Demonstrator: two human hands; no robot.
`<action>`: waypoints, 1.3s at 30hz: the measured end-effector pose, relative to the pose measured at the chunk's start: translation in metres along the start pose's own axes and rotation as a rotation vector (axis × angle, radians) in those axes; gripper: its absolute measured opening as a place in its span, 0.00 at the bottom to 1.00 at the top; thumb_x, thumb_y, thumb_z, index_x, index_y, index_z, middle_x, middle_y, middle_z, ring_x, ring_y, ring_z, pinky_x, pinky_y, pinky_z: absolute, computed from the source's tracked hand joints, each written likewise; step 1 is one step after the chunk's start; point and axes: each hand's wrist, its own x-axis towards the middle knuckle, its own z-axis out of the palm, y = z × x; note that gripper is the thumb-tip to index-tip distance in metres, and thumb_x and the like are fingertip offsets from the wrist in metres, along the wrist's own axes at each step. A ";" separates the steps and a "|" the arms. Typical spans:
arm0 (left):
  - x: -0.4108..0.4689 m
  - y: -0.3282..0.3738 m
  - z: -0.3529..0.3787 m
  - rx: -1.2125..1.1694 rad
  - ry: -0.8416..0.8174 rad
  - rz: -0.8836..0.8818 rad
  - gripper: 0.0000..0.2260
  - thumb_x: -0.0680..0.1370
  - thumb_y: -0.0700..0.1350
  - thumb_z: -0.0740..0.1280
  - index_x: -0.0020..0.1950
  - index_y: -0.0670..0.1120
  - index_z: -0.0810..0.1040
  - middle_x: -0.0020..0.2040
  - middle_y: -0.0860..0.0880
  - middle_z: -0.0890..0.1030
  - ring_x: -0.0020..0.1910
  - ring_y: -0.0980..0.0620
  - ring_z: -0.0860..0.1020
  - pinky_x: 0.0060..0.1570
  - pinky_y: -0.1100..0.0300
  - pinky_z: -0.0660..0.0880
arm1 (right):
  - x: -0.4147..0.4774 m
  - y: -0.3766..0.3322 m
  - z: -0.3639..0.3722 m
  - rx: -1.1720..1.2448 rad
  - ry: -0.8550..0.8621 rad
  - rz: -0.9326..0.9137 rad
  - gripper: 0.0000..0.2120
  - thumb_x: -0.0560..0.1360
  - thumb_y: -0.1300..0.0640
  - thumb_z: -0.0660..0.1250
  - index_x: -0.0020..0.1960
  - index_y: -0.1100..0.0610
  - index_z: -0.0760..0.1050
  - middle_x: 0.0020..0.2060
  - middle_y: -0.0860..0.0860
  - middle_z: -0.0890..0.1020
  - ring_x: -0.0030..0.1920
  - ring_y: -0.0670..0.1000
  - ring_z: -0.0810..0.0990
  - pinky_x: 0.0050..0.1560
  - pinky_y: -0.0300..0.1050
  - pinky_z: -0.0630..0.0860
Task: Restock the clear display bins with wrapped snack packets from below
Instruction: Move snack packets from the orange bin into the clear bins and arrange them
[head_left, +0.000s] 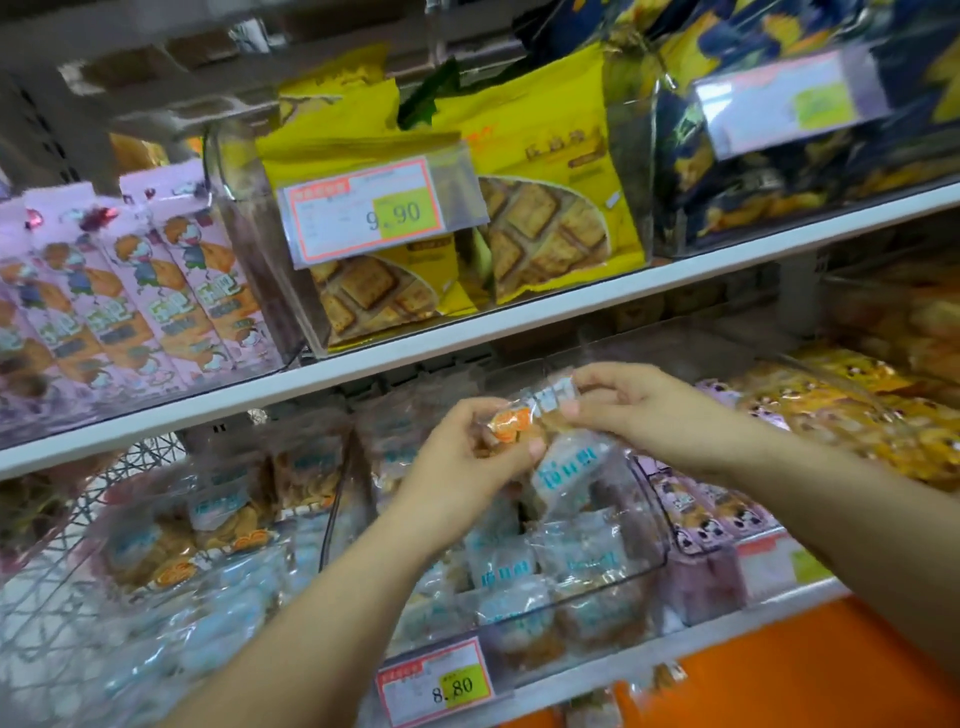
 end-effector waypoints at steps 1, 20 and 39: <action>0.000 0.000 0.003 -0.050 0.025 -0.012 0.13 0.73 0.40 0.72 0.53 0.50 0.73 0.49 0.46 0.81 0.45 0.49 0.81 0.50 0.49 0.79 | -0.002 0.000 -0.002 0.009 -0.003 0.013 0.09 0.73 0.58 0.69 0.53 0.53 0.75 0.38 0.48 0.84 0.39 0.44 0.81 0.38 0.37 0.76; -0.006 -0.001 -0.002 0.817 0.258 0.276 0.37 0.72 0.57 0.71 0.75 0.54 0.56 0.67 0.54 0.66 0.68 0.53 0.62 0.60 0.60 0.63 | 0.000 -0.004 0.003 -0.443 0.196 -0.191 0.23 0.70 0.60 0.73 0.61 0.48 0.70 0.47 0.46 0.80 0.39 0.43 0.75 0.47 0.39 0.76; 0.000 -0.014 0.010 -0.104 0.069 -0.157 0.26 0.63 0.46 0.76 0.57 0.50 0.70 0.52 0.48 0.82 0.48 0.47 0.82 0.54 0.40 0.77 | 0.010 0.019 0.015 -0.021 0.216 -0.069 0.06 0.74 0.61 0.69 0.50 0.56 0.79 0.42 0.52 0.84 0.43 0.50 0.83 0.51 0.50 0.80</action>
